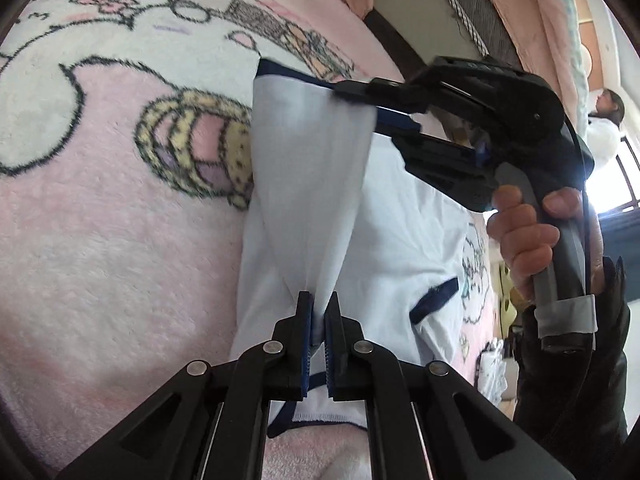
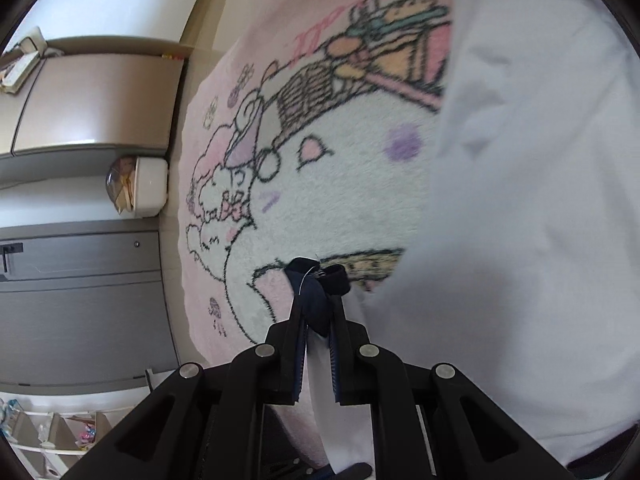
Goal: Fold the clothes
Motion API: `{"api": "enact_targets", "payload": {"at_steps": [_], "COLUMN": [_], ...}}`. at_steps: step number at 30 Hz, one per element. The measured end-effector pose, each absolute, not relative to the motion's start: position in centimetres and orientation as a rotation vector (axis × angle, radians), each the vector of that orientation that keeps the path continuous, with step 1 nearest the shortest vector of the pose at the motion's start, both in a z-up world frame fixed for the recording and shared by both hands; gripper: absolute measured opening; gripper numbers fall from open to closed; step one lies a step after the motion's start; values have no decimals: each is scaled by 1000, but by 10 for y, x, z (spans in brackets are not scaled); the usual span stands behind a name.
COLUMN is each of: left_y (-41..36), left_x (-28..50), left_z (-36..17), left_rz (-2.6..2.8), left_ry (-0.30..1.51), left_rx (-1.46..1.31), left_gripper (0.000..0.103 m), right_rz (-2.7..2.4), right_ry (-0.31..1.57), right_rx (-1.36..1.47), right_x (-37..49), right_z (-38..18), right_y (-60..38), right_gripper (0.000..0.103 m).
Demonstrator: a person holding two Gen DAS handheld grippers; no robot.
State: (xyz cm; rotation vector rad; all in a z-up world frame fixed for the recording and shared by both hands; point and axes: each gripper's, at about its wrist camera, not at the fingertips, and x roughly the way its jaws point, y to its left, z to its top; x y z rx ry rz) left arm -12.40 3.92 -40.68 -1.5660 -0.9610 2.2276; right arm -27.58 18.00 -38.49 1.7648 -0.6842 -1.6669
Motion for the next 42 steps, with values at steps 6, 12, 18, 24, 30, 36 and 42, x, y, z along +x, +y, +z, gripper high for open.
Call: {"api": "enact_targets", "payload": {"at_steps": [6,12,18,24,30,36,42], "left_y": [38,48,51,58,57,55,56], "left_x": [-91,-86,-85,-86,-87,-87,-88], "left_z": [-408,-407,-410,-412,-416,-415,-416], "left_rz": [2172,2142,2114,2108,2098,2089,2080], "left_ry": [-931,-872,-852,-810,-830,-848,-853], "left_rx": [-1626,-1634,-1649,-1663,-1675,-1674,-1677], "left_gripper": [4,4,4,4,4,4,4], "right_rz": [-1704,-1748,-1866,-1896,-1820,-1705,-1667], "right_ry": [-768,-856,-902,-863,-974,-1040,-1138], "right_rx": [1782,1792,1799,1801,1802,1838,1832], "right_x": [-270,-258,-251,-246,-236,-226,-226], "right_z": [-398,-403,-395,-393,-405,-425,-440], "right_y": [213,241,278,289,284,269,263], "right_gripper": [8,8,8,9,58,58,57]}}
